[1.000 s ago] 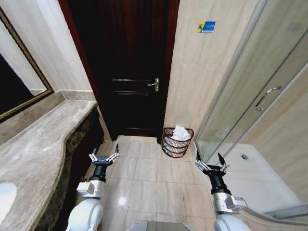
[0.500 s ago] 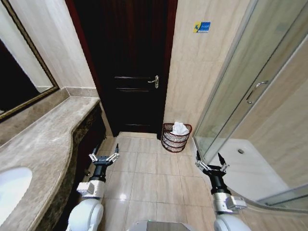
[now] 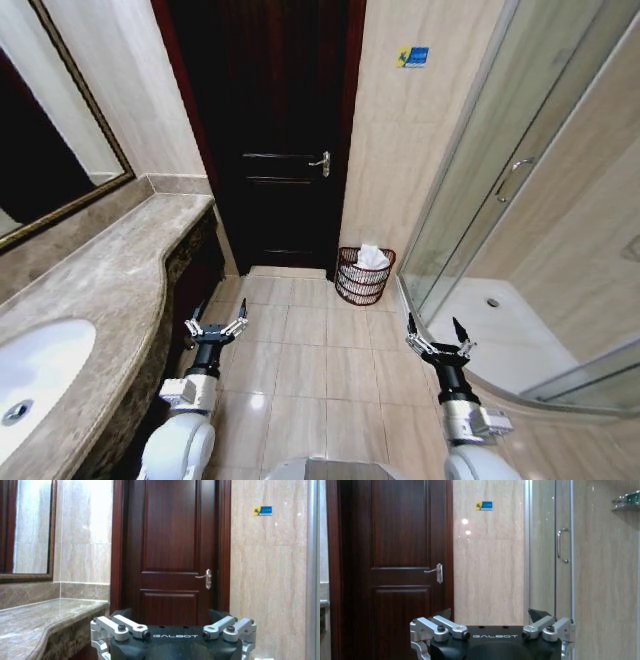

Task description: Discard the used towel into the hamper.

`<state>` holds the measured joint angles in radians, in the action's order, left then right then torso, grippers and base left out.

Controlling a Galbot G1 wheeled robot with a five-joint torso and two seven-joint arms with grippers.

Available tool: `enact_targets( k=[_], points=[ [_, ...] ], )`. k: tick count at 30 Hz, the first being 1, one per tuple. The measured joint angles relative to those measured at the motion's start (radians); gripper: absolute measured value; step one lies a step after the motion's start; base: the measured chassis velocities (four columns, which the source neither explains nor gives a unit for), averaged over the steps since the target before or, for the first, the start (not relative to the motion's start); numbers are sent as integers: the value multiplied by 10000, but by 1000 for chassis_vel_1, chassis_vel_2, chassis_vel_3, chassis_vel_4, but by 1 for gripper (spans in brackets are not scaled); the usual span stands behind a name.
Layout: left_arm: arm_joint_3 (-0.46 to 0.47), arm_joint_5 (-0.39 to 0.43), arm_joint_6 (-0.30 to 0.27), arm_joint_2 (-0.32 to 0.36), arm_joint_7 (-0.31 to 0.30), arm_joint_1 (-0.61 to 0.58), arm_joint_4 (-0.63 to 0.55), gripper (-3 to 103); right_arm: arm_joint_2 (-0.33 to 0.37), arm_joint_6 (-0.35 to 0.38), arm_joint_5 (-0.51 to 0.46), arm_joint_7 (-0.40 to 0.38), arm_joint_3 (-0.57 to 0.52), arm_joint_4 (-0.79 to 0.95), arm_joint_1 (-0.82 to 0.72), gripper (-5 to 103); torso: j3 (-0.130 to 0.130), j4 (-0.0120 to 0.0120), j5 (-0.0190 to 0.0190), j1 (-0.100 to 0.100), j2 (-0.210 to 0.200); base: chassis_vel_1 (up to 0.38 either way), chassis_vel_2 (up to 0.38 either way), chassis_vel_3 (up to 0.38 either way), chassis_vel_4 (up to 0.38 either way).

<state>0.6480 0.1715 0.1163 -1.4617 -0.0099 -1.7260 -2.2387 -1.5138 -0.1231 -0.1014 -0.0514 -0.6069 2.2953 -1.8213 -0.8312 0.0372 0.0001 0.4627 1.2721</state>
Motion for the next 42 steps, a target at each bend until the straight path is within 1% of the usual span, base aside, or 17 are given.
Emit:
enact_targets(
  k=[2, 4, 7, 13, 42],
  points=[
    [0, 0, 0, 0, 0, 0, 0, 100, 0, 0, 0, 0, 0, 0, 1, 100, 0, 1, -4, 1, -1, 119, -129, -119, 138],
    [0, 0, 0, 0, 0, -1, 0, 100, 0, 0, 0, 0, 1, 0, 1, 100, 0, 5, 0, 1, -1, 121, -123, -126, 134],
    [0, 0, 0, 0, 0, 0, 0, 100, 0, 0, 0, 0, 0, 0, 1, 100, 0, 1, -2, 1, -1, 123, -120, -131, 123],
    [0, 0, 0, 0, 0, -6, 0, 100, 0, 0, 0, 0, 0, 0, -1, 100, 1, 1, -1, -3, 2, 78, -90, -96, 79],
    [0, 0, 0, 0, 0, -1, 0, 100, 0, 0, 0, 0, 0, 0, 0, 100, 0, 2, -1, 1, 0, 2, -2, -1, 1]
  ],
)
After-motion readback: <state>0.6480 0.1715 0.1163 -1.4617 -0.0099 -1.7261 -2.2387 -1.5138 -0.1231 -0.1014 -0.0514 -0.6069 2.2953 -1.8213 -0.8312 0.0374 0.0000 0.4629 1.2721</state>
